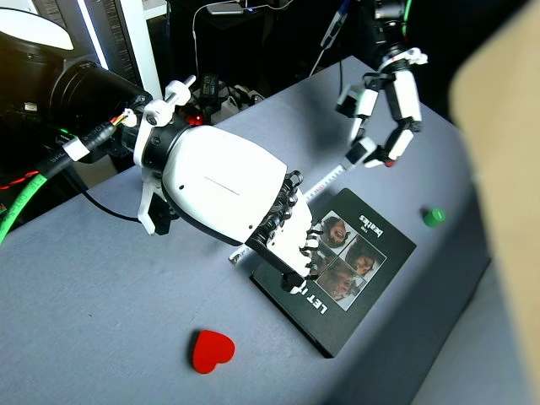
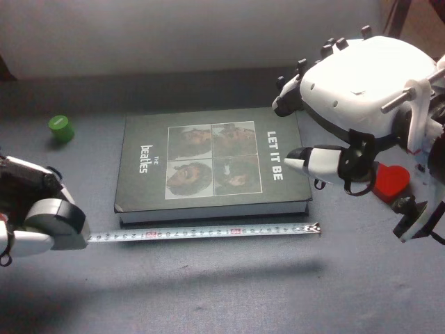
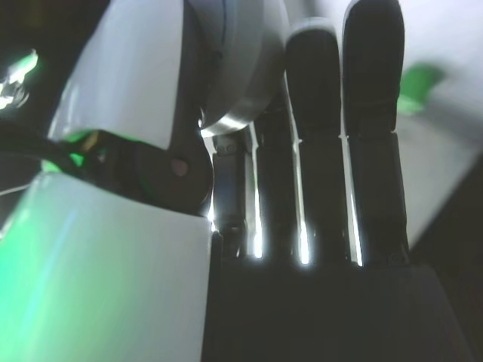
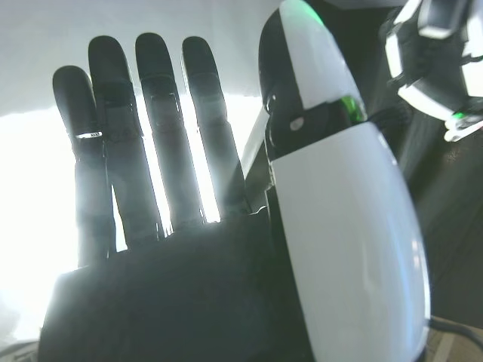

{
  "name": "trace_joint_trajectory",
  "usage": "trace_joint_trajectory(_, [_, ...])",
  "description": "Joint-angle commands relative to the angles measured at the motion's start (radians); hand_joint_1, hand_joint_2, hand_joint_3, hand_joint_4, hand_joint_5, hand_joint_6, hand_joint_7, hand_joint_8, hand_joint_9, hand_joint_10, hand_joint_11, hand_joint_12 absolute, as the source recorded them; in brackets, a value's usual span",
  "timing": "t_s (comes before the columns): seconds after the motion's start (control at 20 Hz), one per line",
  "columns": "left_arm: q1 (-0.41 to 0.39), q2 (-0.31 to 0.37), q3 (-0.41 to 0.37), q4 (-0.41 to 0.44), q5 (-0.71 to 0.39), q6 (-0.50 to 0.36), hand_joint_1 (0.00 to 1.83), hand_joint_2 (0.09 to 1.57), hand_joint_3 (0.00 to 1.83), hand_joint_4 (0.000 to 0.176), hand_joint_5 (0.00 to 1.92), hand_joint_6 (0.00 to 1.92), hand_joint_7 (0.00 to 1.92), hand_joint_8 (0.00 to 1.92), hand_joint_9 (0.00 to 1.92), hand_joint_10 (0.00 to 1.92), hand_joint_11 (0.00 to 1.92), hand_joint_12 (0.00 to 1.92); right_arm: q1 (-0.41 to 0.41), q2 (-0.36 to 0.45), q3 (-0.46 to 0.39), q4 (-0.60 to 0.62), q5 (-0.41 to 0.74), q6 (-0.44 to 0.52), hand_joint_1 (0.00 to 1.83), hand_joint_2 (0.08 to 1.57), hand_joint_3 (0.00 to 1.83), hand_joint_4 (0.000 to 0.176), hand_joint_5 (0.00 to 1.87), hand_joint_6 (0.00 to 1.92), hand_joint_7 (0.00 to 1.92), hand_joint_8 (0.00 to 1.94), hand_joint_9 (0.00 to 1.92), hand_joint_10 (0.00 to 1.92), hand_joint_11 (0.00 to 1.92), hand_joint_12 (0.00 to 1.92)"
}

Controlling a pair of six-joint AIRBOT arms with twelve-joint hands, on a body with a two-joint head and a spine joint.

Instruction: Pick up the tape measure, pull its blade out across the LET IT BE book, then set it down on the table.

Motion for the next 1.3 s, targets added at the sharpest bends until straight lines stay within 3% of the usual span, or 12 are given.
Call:
trace_joint_trajectory(0.0, [-0.002,-0.003,0.003,-0.043,-0.160,-0.014,1.38,1.13,0.00,0.000,0.89,0.86,0.95,1.08,0.92,1.29,0.92,1.10,0.003,0.004,-0.006,-0.074,-0.044,0.003,0.77,1.13,0.00,0.000,0.71,0.01,0.80,0.01,0.78,0.03,0.40,1.01])
trace_joint_trajectory(0.1, [0.011,-0.014,0.007,-0.044,-0.167,-0.014,1.38,1.13,0.00,0.000,0.88,0.87,0.97,1.05,0.91,1.30,0.92,1.10,0.004,0.003,-0.006,-0.074,-0.045,0.003,0.66,1.14,0.01,0.000,0.64,0.00,0.78,0.00,0.75,0.01,0.38,1.01])
trace_joint_trajectory(0.25, [0.015,-0.033,0.011,-0.044,-0.176,-0.010,1.38,1.11,0.00,0.000,0.92,0.84,0.98,1.03,0.94,1.25,0.92,1.09,0.003,0.003,-0.006,-0.074,-0.045,0.003,0.44,1.16,0.01,0.000,0.58,0.00,0.59,0.00,0.53,0.00,0.24,0.97])
trace_joint_trajectory(0.3, [0.018,-0.038,0.010,-0.044,-0.176,-0.007,1.38,1.11,0.00,0.000,0.93,0.84,0.97,1.03,0.95,1.25,0.91,1.08,0.003,0.003,-0.006,-0.074,-0.045,0.003,0.40,1.16,0.00,0.007,0.54,0.00,0.51,0.00,0.46,0.00,0.19,0.95])
trace_joint_trajectory(0.4, [0.027,-0.048,0.006,-0.044,-0.179,-0.003,1.38,1.11,0.00,0.000,0.93,0.85,0.97,1.02,0.96,1.24,0.91,1.08,0.002,0.002,-0.006,-0.074,-0.044,0.003,0.32,1.15,0.00,0.038,0.43,0.00,0.35,0.00,0.32,0.00,0.05,0.90])
trace_joint_trajectory(0.55, [0.035,-0.060,0.006,-0.044,-0.182,0.003,1.38,1.12,0.00,0.000,0.90,0.88,0.95,1.06,0.94,1.25,0.94,1.07,0.001,0.001,-0.007,-0.074,-0.044,0.003,0.24,1.17,0.00,0.055,0.27,0.00,0.17,0.00,0.17,0.00,0.00,0.78])
trace_joint_trajectory(0.85, [0.067,-0.091,0.017,-0.056,-0.207,0.005,1.37,1.14,0.00,0.000,0.84,1.01,0.95,1.07,0.90,1.29,0.88,1.12,-0.002,-0.001,-0.010,-0.078,-0.044,0.003,0.21,1.17,0.00,0.058,0.26,0.00,0.20,0.01,0.17,0.00,0.00,0.78])
trace_joint_trajectory(0.9, [0.075,-0.095,0.016,-0.056,-0.213,0.008,0.98,1.18,0.00,0.000,0.77,0.51,0.77,0.48,0.70,0.53,0.59,1.04,-0.002,-0.001,-0.011,-0.079,-0.042,0.003,0.26,1.16,0.00,0.057,0.29,0.00,0.26,0.01,0.23,0.01,0.00,0.87])
trace_joint_trajectory(0.95, [0.075,-0.095,0.017,-0.056,-0.214,0.008,0.98,1.18,0.00,0.000,0.77,0.51,0.77,0.48,0.70,0.53,0.59,1.04,-0.002,-0.001,-0.011,-0.079,-0.041,0.004,0.26,1.16,0.00,0.057,0.29,0.00,0.26,0.01,0.23,0.01,0.00,0.87])
trace_joint_trajectory(1.0, [0.075,-0.096,0.017,-0.056,-0.217,0.010,0.78,1.14,0.00,0.000,0.73,0.17,0.72,0.15,0.64,0.25,0.49,0.94,-0.003,-0.001,-0.012,-0.079,-0.041,0.004,0.27,1.15,0.00,0.057,0.30,0.01,0.28,0.01,0.24,0.01,0.00,0.88])
trace_joint_trajectory(1.05, [0.075,-0.096,0.016,-0.056,-0.218,0.013,0.68,1.11,0.00,0.000,0.71,0.01,0.71,0.01,0.65,0.05,0.44,0.86,-0.003,-0.001,-0.012,-0.080,-0.041,0.004,0.27,1.15,0.00,0.057,0.30,0.01,0.28,0.01,0.24,0.01,0.00,0.88])
trace_joint_trajectory(1.25, [0.081,-0.098,0.010,-0.055,-0.219,0.020,0.49,1.06,0.00,0.000,0.59,0.00,0.58,0.00,0.56,0.00,0.32,0.83,-0.003,-0.001,-0.012,-0.080,-0.041,0.004,0.27,1.15,0.00,0.057,0.31,0.01,0.28,0.00,0.24,0.01,0.00,0.87])
